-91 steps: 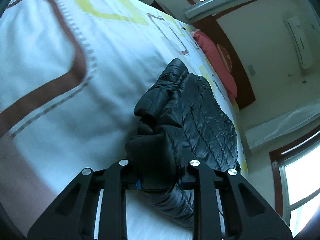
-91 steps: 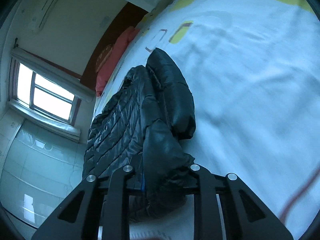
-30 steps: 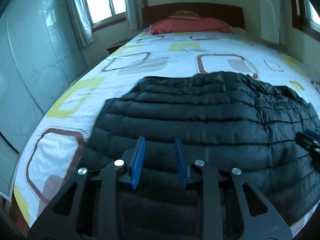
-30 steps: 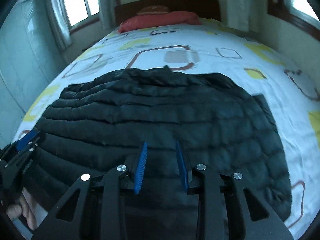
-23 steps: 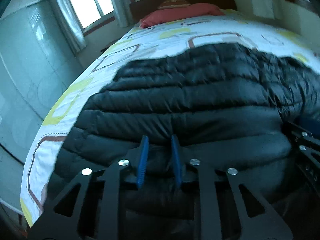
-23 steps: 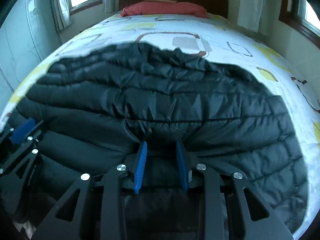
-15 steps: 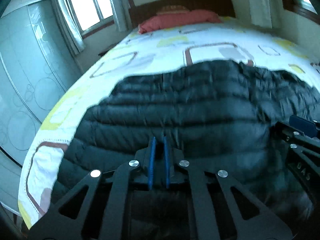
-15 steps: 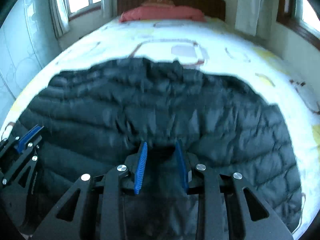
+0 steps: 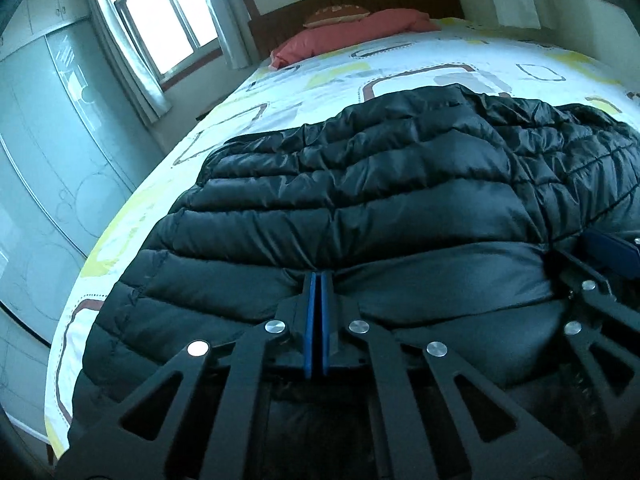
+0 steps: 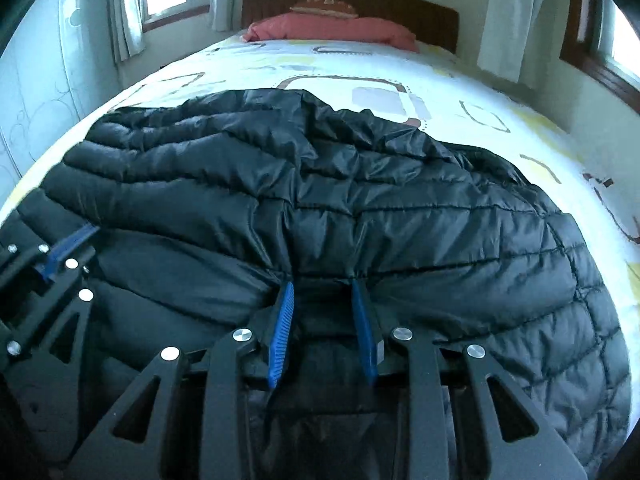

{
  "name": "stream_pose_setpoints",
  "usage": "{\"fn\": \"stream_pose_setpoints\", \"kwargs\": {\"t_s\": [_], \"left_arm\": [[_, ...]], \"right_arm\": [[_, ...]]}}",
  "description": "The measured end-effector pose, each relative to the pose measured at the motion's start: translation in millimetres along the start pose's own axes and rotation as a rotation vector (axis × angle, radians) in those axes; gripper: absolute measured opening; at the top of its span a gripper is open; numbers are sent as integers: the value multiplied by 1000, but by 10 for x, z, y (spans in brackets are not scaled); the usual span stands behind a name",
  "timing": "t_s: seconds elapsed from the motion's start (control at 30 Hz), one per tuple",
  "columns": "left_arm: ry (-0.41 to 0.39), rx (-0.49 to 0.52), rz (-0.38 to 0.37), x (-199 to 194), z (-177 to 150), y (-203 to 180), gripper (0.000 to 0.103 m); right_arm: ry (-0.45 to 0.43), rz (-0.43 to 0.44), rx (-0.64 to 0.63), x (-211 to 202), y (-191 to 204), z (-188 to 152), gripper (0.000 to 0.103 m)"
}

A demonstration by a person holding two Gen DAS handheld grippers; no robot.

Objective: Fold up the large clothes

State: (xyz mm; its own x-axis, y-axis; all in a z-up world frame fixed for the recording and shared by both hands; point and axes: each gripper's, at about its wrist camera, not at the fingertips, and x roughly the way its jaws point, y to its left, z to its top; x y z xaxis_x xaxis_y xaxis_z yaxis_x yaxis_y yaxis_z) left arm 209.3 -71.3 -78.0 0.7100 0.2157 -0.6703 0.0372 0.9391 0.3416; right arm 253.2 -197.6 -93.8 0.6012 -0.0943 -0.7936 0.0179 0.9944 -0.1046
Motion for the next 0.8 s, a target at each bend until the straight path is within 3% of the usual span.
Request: {"fn": "stream_pose_setpoints", "kwargs": {"t_s": [0.23,0.37,0.47,0.53,0.63,0.73,0.8], "left_arm": [[-11,-9,-2,36,-32,-12,1],[-5,-57,-63,-4,3,120,3],[5,-109,-122,-78,-15,300,12],[9,-145,-143,-116,-44,448,30],[21,-226,-180,-166,-115,741,38],[21,-307,-139,-201,-187,1086,55],[31,-382,-134,-176,-243,1342,58]], "right_arm": [[-22,5,11,13,-19,-22,31],[-32,8,15,-11,-6,-60,30],[-37,7,14,-23,2,-76,30],[-38,10,16,-24,-4,-82,31],[-41,11,16,-27,-10,-86,31],[-42,11,16,-26,-14,-85,31],[-41,12,16,-19,-13,-81,31]]}}
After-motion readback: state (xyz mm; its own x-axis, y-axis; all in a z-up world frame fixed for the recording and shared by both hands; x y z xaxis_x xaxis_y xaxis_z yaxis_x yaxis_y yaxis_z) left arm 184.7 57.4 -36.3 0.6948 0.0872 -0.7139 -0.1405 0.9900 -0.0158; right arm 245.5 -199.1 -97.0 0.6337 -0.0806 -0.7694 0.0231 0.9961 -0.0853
